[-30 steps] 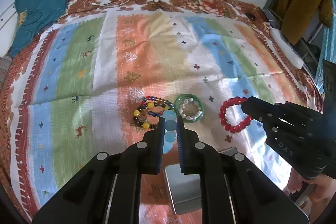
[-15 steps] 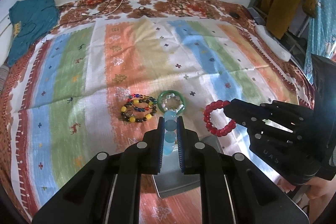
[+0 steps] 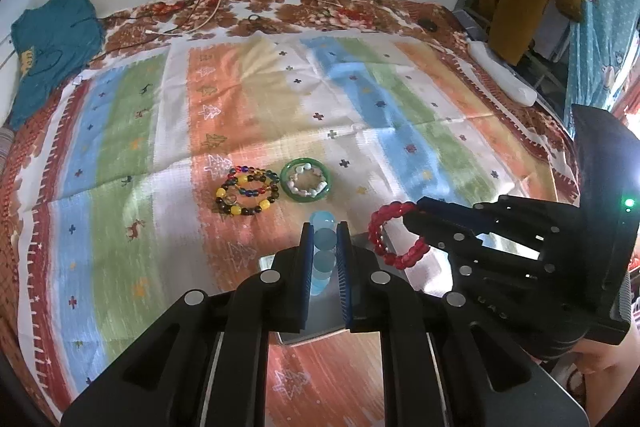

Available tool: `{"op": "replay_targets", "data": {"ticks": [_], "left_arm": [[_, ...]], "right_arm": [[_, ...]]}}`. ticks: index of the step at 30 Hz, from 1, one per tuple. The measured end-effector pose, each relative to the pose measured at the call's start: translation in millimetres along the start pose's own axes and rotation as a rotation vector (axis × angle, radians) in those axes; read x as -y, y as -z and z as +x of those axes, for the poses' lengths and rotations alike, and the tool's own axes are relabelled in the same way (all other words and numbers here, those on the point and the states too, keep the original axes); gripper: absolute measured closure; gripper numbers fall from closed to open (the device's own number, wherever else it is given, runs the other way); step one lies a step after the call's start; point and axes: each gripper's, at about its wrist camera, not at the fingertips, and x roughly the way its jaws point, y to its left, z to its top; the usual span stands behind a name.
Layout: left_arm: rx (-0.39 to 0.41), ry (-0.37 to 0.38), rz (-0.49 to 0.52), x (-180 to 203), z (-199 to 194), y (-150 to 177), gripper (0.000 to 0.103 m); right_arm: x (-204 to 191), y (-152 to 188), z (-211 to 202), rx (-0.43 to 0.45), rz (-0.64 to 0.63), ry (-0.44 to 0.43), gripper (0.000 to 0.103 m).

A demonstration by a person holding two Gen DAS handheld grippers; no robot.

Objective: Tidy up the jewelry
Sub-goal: 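Lower both bracelets into the silver tin and open both tools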

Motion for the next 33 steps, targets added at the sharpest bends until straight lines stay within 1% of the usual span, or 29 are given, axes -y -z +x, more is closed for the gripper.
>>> {"op": "replay_targets", "data": {"ticks": [6,8,9,10,11,12,13,14,18,19,27,33], "left_arm": [[-0.001,0.0,0.003,2.8,-2.9,5.6,0.092],[-0.002,-0.004,-0.004,2.5,-3.2,7.2,0.091],[0.002,-0.011,-0.011,1.7,-4.3,7.7,0.089],[0.01,-0.029,-0.023,-0.9,-5.9,7.5,0.08],[0.016,-0.037,-0.031,-3.0,-6.7,7.4,0.075],[0.02,-0.043,-0.041,-6.1,-7.8,7.0,0.074],[0.019,-0.046,-0.047,-8.5,-7.6,6.8,0.074],[0.017,-0.05,-0.054,-11.2,-6.9,6.3,0.074],[0.008,-0.069,-0.081,-20.1,-3.7,4.7,0.074],[0.008,-0.072,-0.089,-22.5,-2.8,4.0,0.072],[-0.001,-0.119,-0.131,-37.7,7.2,0.0,0.061],[-0.004,-0.138,-0.153,-44.8,14.5,-4.2,0.057]], "right_arm": [[-3.0,4.7,-3.9,0.0,-0.001,-0.004,0.089],[-3.5,7.5,-1.3,-0.014,-0.001,0.022,0.089],[-3.1,8.6,-1.8,-0.011,0.0,0.038,0.089],[-2.9,8.3,-2.2,-0.007,-0.005,0.064,0.089],[-1.6,7.7,-2.8,-0.003,-0.002,0.073,0.086],[1.1,7.3,-2.6,-0.005,0.013,0.068,0.083],[3.4,7.5,-2.6,-0.008,0.025,0.062,0.072],[5.7,7.6,-1.5,-0.014,0.036,0.059,0.07],[9.8,5.5,2.8,-0.025,0.05,0.059,0.069],[10.6,4.8,4.5,-0.028,0.056,0.055,0.069],[13.0,-1.8,20.7,-0.06,0.082,0.047,0.062],[10.2,-6.4,30.8,-0.076,0.084,0.039,0.055]]}}
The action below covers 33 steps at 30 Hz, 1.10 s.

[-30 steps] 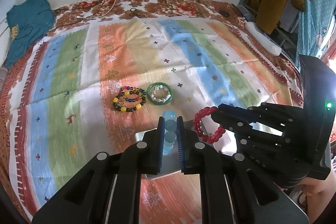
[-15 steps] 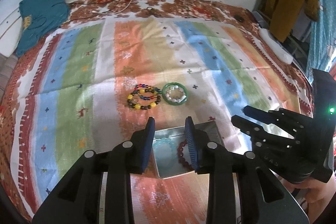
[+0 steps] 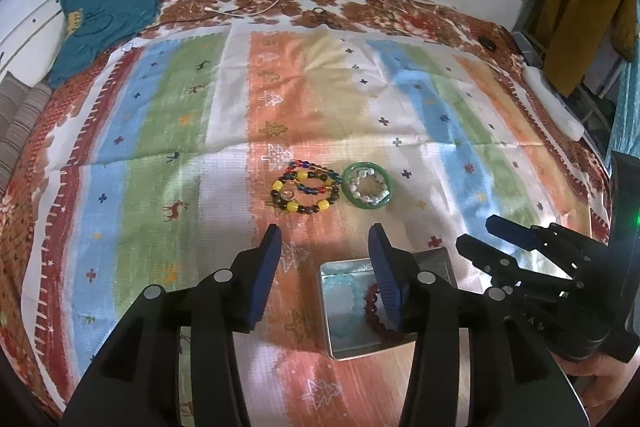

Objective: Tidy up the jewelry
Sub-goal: 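Move both tools back toward the multicolour bracelet and green bangle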

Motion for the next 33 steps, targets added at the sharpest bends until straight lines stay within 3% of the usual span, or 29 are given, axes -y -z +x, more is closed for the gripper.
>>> {"op": "replay_targets", "data": {"ticks": [5,33], "left_arm": [[0.003,-0.011,0.0,-0.9,6.5,-4.8,0.052],[-0.07,-0.107,0.005,-15.9,74.2,-33.5,0.052]], "right_arm": [[-2.1,-4.2,8.6,-0.018,-0.008,-0.011,0.05],[22.0,-32.4,65.6,-0.097,0.058,0.046,0.048]]}}
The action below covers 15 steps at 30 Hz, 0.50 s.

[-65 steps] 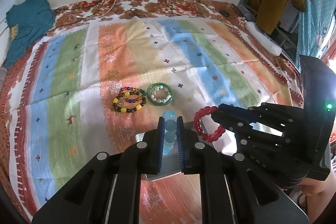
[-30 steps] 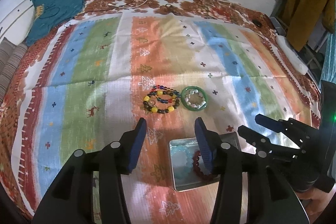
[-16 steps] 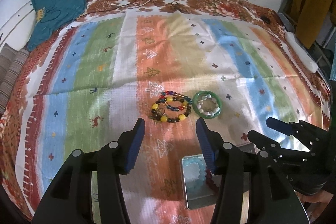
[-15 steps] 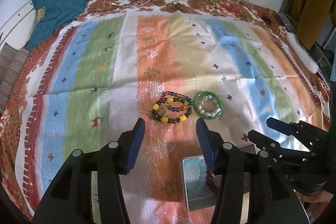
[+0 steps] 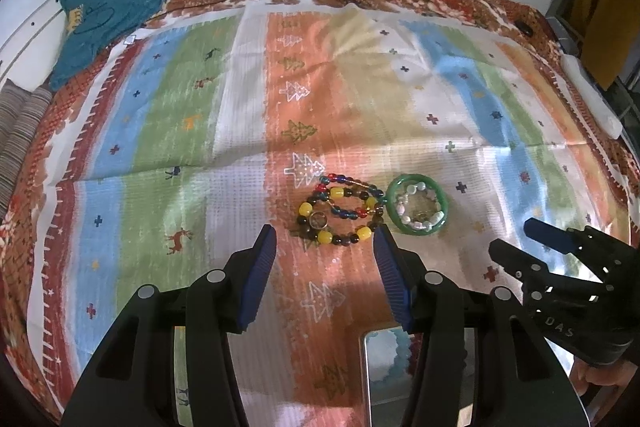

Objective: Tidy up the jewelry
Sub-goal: 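Move both tools back toward the multicolour bracelet and green bangle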

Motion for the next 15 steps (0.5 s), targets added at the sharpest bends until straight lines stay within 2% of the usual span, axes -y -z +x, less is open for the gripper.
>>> {"op": "replay_targets", "data": {"ticks": [15], "left_arm": [[-0.056,-0.028,0.009,2.0,37.4,-12.3,0.052]], "right_arm": [[9.5,-16.4,26.0,-0.029,0.002,0.031,0.048]]}}
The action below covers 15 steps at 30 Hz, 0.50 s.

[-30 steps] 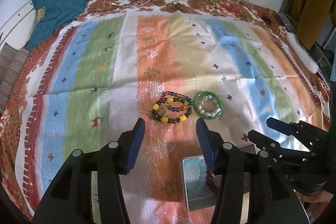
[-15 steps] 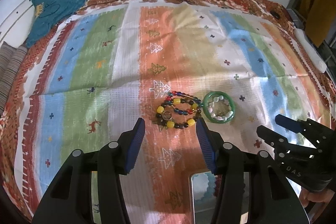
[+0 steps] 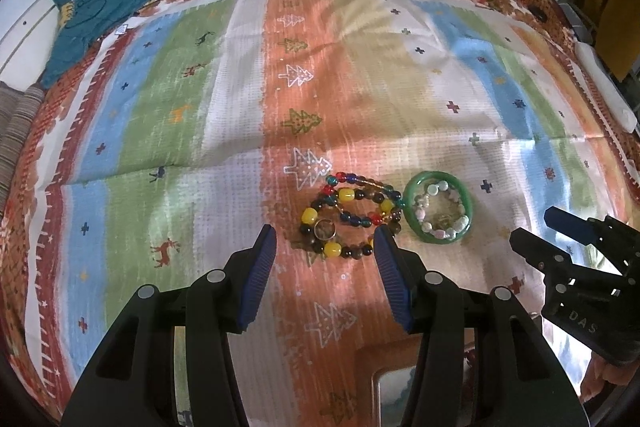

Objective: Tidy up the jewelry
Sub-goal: 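Move both tools back toward the multicolour bracelet and green bangle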

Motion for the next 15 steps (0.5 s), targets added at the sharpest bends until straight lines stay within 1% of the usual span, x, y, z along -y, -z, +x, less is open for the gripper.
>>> {"op": "replay_targets", "data": {"ticks": [10,15], "left_arm": [[-0.008,-0.008,0.01,1.0,13.1,-10.2,0.052],[-0.021,-0.018,0.018,2.2,24.5,-16.1,0.052]], "right_arm": [[4.0,-9.3,25.8,-0.038,-0.011,0.029,0.048],[2.8,-14.0,32.3,-0.047,-0.015,0.023,0.048]]}}
